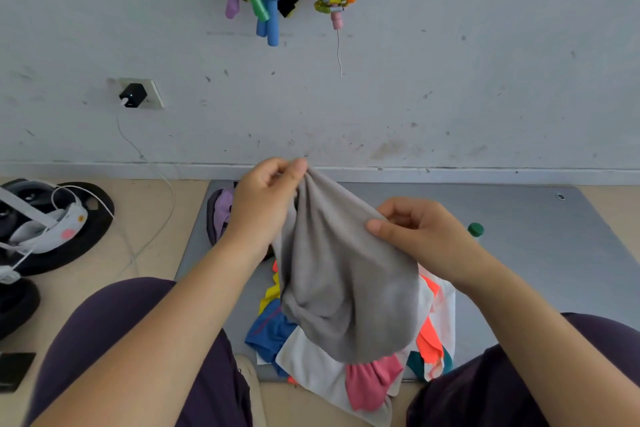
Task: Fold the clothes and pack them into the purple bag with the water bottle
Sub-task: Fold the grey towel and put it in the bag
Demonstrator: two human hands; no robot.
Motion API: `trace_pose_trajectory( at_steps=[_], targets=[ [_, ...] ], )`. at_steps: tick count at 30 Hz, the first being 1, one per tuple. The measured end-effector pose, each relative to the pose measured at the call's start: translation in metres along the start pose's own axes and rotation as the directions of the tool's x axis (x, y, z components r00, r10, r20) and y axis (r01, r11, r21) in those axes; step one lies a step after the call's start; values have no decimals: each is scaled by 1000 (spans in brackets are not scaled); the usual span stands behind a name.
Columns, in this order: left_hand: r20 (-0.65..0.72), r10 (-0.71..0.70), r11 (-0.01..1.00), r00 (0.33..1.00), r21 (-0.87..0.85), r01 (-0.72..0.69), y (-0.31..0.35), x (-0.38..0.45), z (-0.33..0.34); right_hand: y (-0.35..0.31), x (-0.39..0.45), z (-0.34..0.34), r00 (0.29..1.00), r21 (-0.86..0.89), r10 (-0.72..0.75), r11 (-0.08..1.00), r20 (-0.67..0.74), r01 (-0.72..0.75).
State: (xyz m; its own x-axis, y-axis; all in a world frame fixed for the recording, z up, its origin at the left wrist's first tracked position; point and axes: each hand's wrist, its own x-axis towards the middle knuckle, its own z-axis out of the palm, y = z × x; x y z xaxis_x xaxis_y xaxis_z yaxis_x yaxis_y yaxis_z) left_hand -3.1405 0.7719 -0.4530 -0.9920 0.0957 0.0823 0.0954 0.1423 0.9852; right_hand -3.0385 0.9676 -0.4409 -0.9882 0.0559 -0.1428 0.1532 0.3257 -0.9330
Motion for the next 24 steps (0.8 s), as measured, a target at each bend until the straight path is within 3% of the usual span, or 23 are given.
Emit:
trace_pose_trajectory(
  at_steps=[2,4,6,7,9,12,14,16,17,18,20,22,24],
  targets=[
    [59,-17,996,998,89,12,2,-2,-3,0,0,3,1000,51,-2,999,-31,3],
    [313,-76,986,947,164,25,4,-8,0,-1,0,8,1000,130,-24,991,-19,27],
    [608,-129,987,784,153,44,3,-18,8,-1,0,12,995,173,-86,982,50,76],
    [691,-139,987,710,151,47,3,-23,10,-1,0,13,991,165,-106,982,82,92],
    [704,-158,977,692,215,4,-2,-24,12,1,1,13,987,136,-114,986,109,98],
    [502,-84,970,861,237,-44,-10,-12,7,5,4,6,995,47,-37,998,93,33],
    [278,-133,988,951,117,104,-14,0,0,7,4,1,996,-55,25,998,80,-21],
    [154,-205,977,967,-27,211,-13,7,-6,6,3,-2,999,-40,34,999,31,-33],
    [132,-195,979,972,-33,201,-12,7,-8,5,3,-2,1000,-10,26,1000,9,-25],
    [143,-164,986,976,5,165,-11,7,-8,4,3,-2,1000,22,17,1000,5,-17],
    [332,-135,987,934,132,96,-6,1,-6,1,1,1,999,89,-6,996,51,1],
    [587,-159,981,794,183,61,-4,-11,3,-1,0,6,992,129,-43,991,115,28],
    [695,-148,980,703,197,11,-8,-20,11,-1,-1,10,984,158,-83,986,155,58]
  ],
)
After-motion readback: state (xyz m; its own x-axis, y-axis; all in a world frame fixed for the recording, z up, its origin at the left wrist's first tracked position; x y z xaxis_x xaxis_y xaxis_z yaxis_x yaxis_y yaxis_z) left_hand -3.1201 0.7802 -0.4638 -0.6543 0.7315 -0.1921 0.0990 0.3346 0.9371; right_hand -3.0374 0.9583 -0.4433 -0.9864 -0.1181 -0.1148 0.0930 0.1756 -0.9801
